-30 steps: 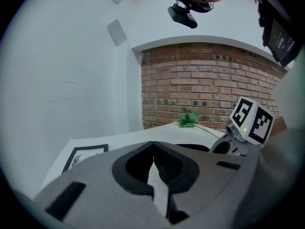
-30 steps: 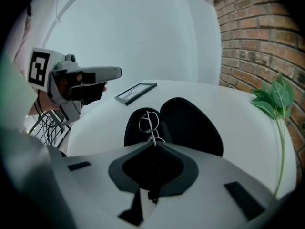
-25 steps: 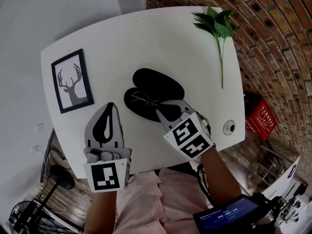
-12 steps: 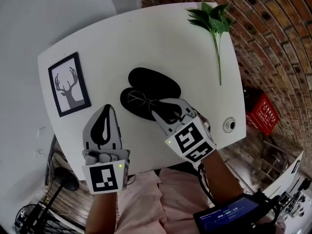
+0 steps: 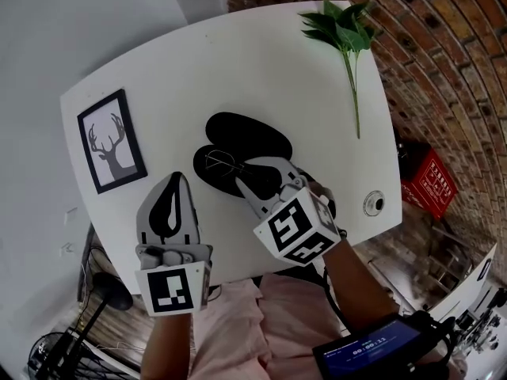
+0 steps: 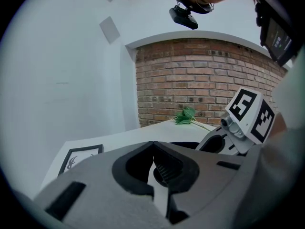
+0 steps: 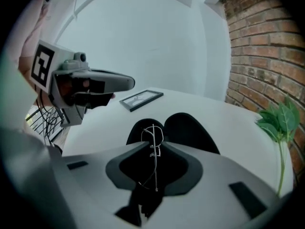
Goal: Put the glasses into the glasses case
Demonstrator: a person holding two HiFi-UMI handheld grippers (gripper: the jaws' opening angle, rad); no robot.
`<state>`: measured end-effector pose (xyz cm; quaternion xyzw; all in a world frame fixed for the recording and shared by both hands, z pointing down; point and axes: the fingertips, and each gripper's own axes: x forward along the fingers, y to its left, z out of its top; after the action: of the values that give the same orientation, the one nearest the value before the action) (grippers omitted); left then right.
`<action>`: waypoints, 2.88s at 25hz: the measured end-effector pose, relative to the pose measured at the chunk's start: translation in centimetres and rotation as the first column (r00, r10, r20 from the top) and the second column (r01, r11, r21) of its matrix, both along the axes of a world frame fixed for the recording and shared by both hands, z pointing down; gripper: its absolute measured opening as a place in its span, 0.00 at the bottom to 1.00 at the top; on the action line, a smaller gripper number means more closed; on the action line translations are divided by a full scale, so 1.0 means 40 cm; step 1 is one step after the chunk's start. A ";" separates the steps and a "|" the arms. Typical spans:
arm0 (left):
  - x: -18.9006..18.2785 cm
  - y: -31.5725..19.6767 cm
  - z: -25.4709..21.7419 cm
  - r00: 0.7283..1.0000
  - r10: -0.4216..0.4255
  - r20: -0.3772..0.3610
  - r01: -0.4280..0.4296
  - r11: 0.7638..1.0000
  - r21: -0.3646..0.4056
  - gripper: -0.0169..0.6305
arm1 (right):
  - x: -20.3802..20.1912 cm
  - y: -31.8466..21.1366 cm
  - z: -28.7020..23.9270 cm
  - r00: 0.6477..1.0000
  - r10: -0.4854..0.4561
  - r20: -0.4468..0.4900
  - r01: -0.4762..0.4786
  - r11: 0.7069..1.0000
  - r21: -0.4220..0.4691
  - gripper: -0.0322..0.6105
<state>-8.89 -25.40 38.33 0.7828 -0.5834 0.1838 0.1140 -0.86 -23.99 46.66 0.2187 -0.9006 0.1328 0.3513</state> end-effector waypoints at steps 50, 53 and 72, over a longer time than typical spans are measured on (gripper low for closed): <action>-0.026 -0.030 0.003 0.999 -0.035 -0.006 0.035 0.999 -0.009 0.03 | -0.021 0.001 0.038 0.997 -0.008 0.073 0.029 0.953 -0.303 0.17; -0.027 -0.026 -0.002 0.999 -0.036 -0.006 0.036 0.999 -0.007 0.03 | -0.017 -0.008 0.018 0.996 0.006 0.091 0.019 0.962 -0.274 0.17; -0.028 0.028 -0.417 0.999 0.022 -0.035 -0.007 0.925 0.379 0.03 | 0.066 -0.019 -0.504 0.878 0.312 0.363 -0.436 0.835 0.336 0.06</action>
<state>-10.00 -24.29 21.67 0.7978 -0.5998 0.0534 -0.0294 1.78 -24.77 26.52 0.4383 -0.8890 0.0400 0.1269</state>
